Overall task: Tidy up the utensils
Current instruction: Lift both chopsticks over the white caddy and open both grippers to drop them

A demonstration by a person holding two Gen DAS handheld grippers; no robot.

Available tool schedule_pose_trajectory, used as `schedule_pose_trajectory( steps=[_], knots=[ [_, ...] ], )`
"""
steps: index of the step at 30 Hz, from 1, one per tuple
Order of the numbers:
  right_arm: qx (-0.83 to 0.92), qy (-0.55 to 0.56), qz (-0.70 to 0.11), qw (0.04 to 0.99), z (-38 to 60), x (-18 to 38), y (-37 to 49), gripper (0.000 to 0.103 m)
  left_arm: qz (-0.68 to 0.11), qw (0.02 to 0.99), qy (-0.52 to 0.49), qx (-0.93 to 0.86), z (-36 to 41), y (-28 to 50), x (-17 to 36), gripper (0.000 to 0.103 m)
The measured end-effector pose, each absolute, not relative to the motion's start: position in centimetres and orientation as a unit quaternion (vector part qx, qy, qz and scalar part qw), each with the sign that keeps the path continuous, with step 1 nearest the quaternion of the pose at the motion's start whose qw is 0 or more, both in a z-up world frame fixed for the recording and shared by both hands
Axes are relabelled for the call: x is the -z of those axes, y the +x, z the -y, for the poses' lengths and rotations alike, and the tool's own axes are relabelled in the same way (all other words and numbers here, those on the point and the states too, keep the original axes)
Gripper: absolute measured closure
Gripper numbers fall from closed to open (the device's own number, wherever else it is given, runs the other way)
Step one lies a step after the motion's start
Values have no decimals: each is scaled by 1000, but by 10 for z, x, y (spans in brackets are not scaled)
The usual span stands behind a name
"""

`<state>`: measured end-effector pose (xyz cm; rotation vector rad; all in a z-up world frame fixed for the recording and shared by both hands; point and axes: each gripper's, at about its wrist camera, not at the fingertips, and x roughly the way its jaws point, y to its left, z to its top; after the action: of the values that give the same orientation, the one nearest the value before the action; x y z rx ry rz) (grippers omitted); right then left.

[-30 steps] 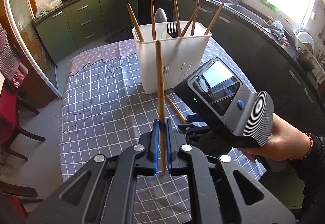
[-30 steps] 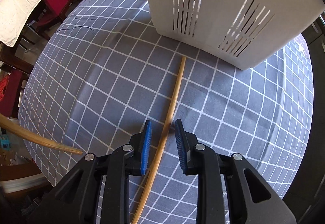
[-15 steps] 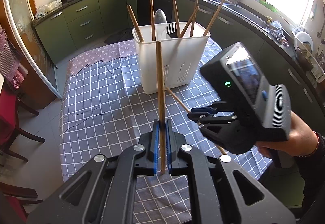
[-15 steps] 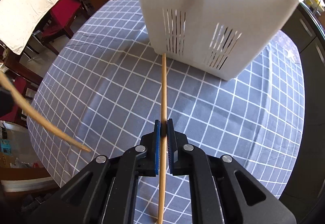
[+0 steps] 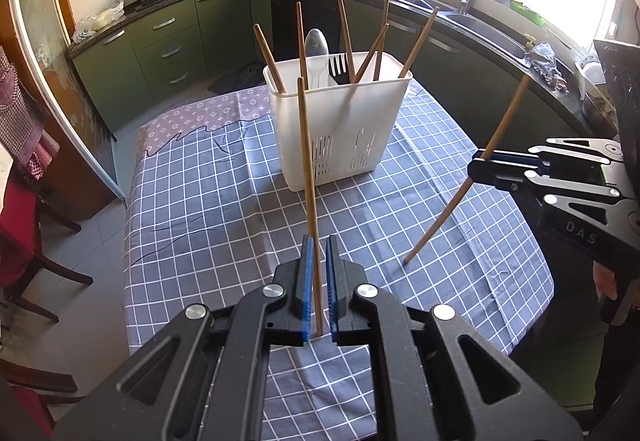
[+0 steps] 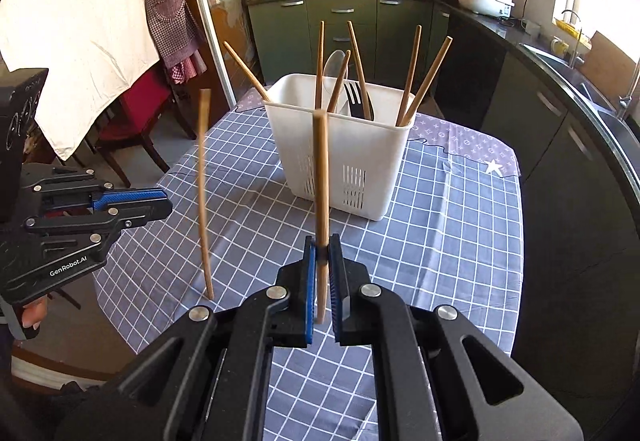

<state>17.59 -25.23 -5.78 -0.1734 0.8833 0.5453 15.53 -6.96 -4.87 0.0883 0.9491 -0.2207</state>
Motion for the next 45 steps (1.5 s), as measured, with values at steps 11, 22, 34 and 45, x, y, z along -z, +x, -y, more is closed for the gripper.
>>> schedule_pose_trajectory(
  steps=[11, 22, 34, 45],
  knots=[
    [-263, -85, -420, 864, 249, 61, 173, 96, -483, 869, 30, 106, 73, 172, 62, 97],
    [-264, -86, -424, 862, 250, 64, 175, 96, -530, 841, -6, 110, 109, 223, 102, 70],
    [-271, -77, -423, 861, 258, 67, 178, 96, -572, 812, -28, 116, 122, 252, 134, 97],
    [-269, -61, -418, 865, 266, 63, 179, 96, -482, 865, 18, 141, 115, 189, 58, 97]
  ],
)
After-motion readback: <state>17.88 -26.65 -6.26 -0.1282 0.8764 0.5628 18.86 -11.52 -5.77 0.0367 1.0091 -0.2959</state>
